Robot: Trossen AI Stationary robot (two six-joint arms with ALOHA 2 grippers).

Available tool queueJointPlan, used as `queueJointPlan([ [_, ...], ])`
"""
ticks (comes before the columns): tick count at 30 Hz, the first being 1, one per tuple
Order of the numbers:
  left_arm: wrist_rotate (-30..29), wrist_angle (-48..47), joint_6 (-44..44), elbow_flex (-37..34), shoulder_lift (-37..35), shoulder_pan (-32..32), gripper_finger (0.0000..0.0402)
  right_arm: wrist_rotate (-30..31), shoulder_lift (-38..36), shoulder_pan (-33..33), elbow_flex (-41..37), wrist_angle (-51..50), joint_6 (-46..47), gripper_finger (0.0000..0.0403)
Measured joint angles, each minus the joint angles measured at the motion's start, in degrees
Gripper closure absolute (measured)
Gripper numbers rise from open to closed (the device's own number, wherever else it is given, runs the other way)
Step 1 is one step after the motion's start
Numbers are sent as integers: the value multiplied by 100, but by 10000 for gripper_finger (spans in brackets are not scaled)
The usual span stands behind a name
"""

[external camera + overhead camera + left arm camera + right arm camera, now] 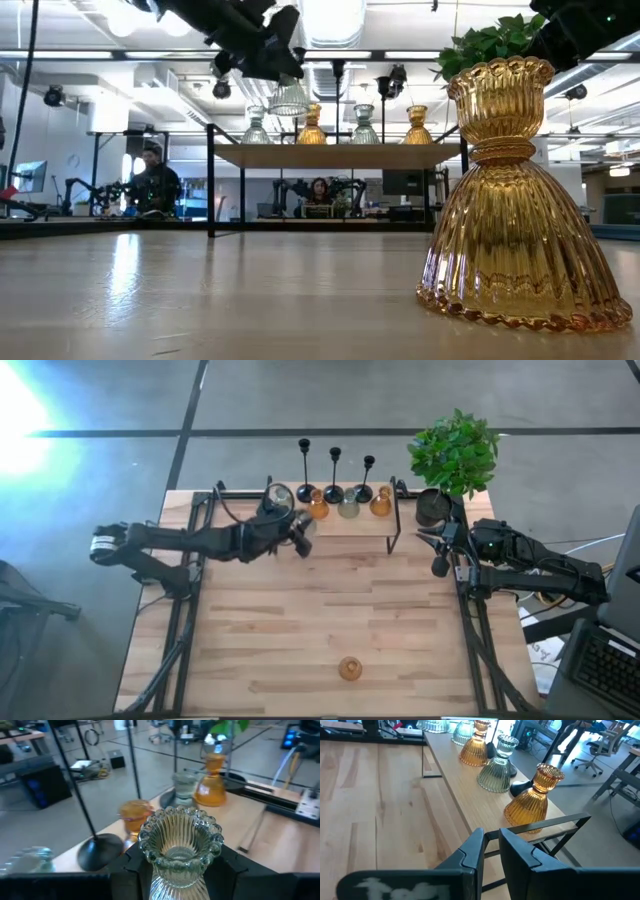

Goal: Pick & Place candle stick holders
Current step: Put the green candle holder on the shelf

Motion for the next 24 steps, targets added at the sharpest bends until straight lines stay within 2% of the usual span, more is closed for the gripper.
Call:
queueJointPlan([
  [6,-67,-86,-47,-50,91,221,266,0,0,-1,-1,2,0,351],
  [10,-450,-20,-45,-180,208,296,266,0,0,0,0,0,0,351],
  [16,-393,444,-72,-504,241,422,266,0,0,-2,0,1,0,351],
  [24,-332,548,-165,-680,238,550,266,0,0,0,0,0,0,351],
])
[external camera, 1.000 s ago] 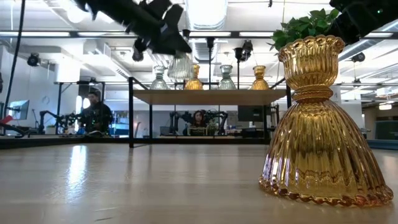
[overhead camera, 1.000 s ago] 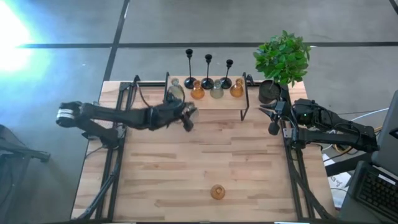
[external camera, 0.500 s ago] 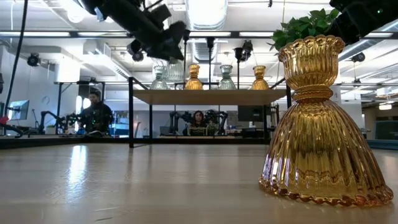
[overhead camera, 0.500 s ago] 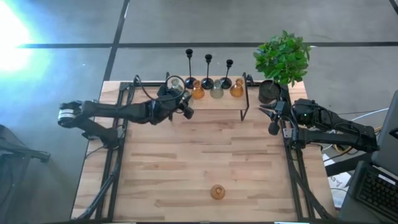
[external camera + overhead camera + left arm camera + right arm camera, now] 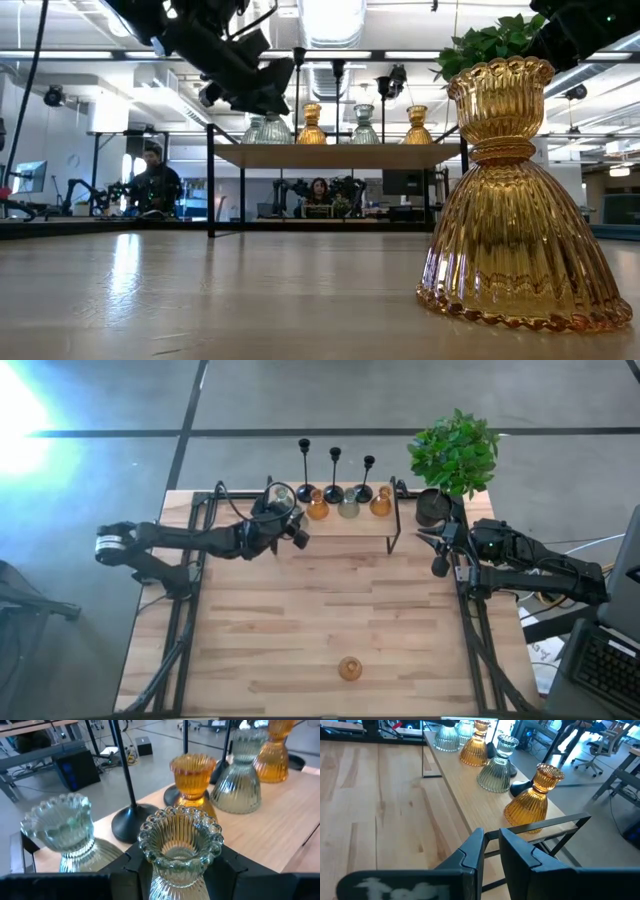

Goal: Pick & Place candle stick holders
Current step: Put the green candle holder on the shelf

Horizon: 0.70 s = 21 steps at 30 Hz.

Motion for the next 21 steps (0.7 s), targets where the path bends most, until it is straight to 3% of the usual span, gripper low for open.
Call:
queueJointPlan([
  [18,475,234,124,-158,-11,159,266,0,0,0,0,2,0,351],
  [21,516,232,207,-161,-8,167,242,0,-2,-2,0,2,0,351],
])
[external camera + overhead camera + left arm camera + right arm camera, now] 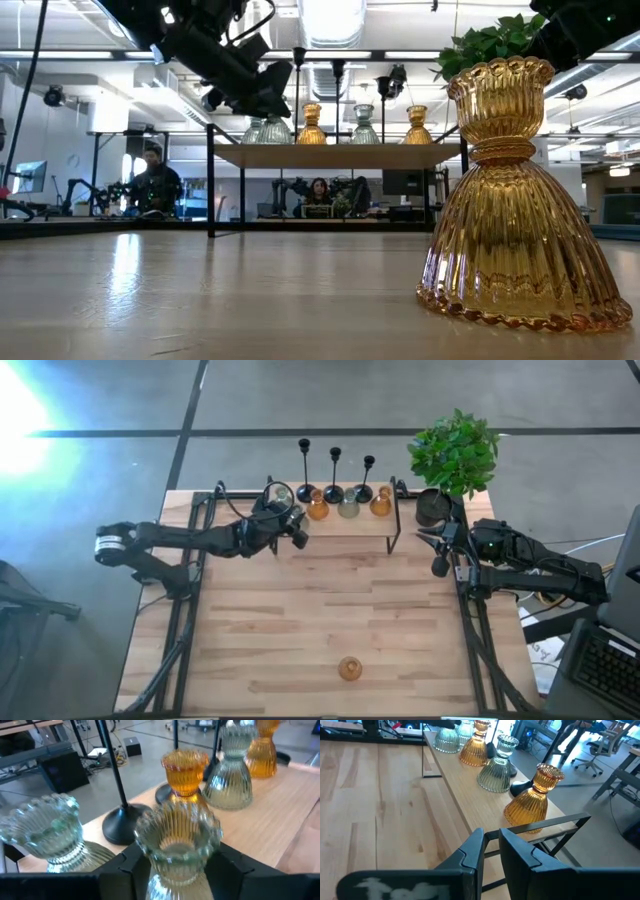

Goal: Pick & Place candle stick holders
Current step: Put the green candle holder on the shelf

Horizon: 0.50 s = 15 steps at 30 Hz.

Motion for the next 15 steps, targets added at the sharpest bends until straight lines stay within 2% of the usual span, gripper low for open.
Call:
queueJointPlan([
  [4,22,-31,181,-13,12,17,212,0,1,1,0,1,0,351],
  [15,61,203,239,-4,12,67,203,0,2,1,0,-2,0,351],
])
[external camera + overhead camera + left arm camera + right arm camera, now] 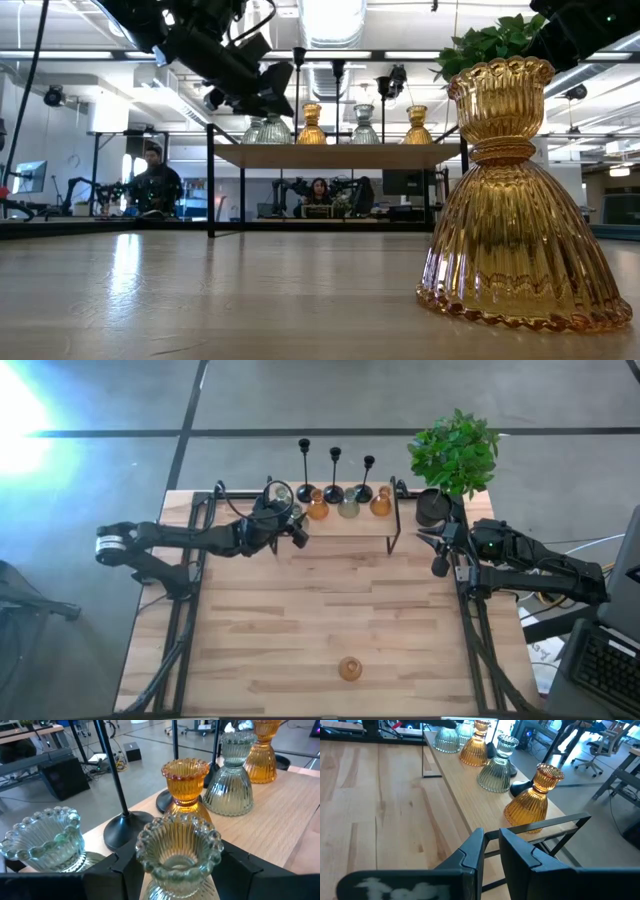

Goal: Pick & Place candle stick holders
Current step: Put the green candle holder on the shelf, then put the yellow candle holder on the shelf

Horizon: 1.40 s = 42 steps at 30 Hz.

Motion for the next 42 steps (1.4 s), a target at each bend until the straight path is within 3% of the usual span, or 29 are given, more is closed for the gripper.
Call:
queueJointPlan([
  [10,143,44,7,0,0,42,192,0,-1,-1,0,1,0,351],
  [23,117,21,655,83,-41,61,90,0,0,-1,-1,1,0,351],
  [32,176,-51,1015,619,-664,44,85,0,0,-1,0,0,0,351],
  [35,726,-258,998,704,-1173,44,86,0,0,0,-1,1,0,351],
  [37,1401,-376,1042,664,-1577,44,94,0,0,-1,-1,0,0,351],
  [42,2920,-1437,840,559,-2598,39,150,0,0,-1,0,2,0,351],
])
